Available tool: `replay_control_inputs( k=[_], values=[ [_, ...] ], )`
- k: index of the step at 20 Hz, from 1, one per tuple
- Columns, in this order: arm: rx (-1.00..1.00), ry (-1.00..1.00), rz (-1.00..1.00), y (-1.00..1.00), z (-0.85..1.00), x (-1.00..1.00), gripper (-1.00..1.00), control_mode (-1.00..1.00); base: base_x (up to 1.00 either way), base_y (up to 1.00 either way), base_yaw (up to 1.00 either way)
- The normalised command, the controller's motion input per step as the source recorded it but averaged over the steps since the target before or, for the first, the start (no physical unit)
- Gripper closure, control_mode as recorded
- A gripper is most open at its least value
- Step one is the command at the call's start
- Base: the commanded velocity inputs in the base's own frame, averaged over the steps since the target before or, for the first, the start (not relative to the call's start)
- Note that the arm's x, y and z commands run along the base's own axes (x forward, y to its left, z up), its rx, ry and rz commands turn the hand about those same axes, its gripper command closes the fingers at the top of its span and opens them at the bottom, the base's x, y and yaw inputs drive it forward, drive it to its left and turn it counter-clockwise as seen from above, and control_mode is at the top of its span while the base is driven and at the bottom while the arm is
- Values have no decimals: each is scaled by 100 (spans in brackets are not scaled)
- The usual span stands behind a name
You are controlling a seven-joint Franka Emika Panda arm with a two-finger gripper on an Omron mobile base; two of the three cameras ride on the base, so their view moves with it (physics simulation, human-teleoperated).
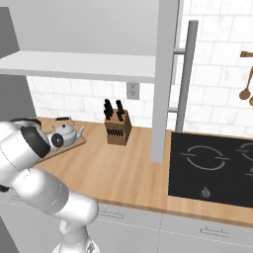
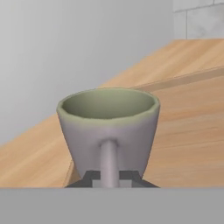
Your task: Pick the kettle from the counter and place it on the tray. Then pick the mug from the cabinet and place it on the tray. Then close the cabinet doors.
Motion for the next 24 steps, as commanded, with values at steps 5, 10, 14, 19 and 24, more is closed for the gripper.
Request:
replay_control_inputs(
  k=[5, 10, 14, 19, 24],
  values=[
    [0, 3, 0, 0, -16, 0, 100, -100, 0, 0, 0],
    [0, -3, 0, 2, -8, -7, 100, -100, 0, 0, 0],
    [0, 0, 1, 10, -4, -11, -100, -100, 0, 0, 0],
    [0, 0, 1, 0, -1, -17, -100, -100, 0, 0, 0],
    [0, -2, 4, 0, 0, -41, -100, -100, 0, 0, 0]
  ],
)
